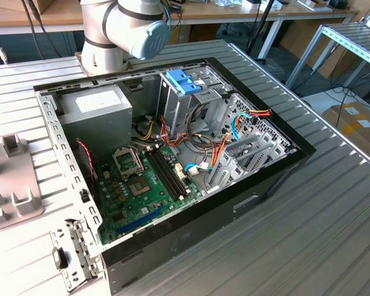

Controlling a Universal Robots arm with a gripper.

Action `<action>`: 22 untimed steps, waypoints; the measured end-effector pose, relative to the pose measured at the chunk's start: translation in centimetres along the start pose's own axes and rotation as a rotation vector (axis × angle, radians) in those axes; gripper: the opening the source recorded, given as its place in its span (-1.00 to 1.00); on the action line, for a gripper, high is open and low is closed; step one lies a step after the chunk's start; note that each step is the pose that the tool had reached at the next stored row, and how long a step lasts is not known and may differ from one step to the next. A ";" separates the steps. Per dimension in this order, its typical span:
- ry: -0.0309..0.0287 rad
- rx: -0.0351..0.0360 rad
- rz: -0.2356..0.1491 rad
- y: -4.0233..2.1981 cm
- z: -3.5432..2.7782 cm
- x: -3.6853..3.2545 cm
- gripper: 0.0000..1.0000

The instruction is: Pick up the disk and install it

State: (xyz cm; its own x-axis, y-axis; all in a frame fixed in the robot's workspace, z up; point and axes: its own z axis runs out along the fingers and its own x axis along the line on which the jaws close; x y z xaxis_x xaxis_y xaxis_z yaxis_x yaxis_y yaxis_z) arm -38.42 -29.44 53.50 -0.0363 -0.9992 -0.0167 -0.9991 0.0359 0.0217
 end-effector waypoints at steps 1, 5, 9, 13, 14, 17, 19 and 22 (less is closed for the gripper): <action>0.0002 -0.0001 0.000 -0.03 0.00 0.00 -0.25; 0.0010 0.0001 0.000 -0.23 0.00 -0.01 -0.25; 0.0016 0.0000 0.000 -0.38 0.00 -0.01 -0.25; 0.0022 0.0000 0.000 -0.59 0.00 -0.02 -0.25; 0.0024 0.0001 0.000 -0.63 0.01 -0.02 -0.25; 0.0028 0.0002 0.000 -0.75 0.01 -0.02 -0.25; 0.0031 0.0001 0.000 -0.83 0.01 -0.02 -0.25; 0.0037 0.0000 0.000 -1.00 0.01 -0.03 -0.25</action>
State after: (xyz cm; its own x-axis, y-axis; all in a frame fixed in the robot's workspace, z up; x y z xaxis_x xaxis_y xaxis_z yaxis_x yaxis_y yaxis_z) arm -37.42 -29.44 53.47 -0.0363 -0.9993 -0.0130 -0.9991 0.0360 0.0216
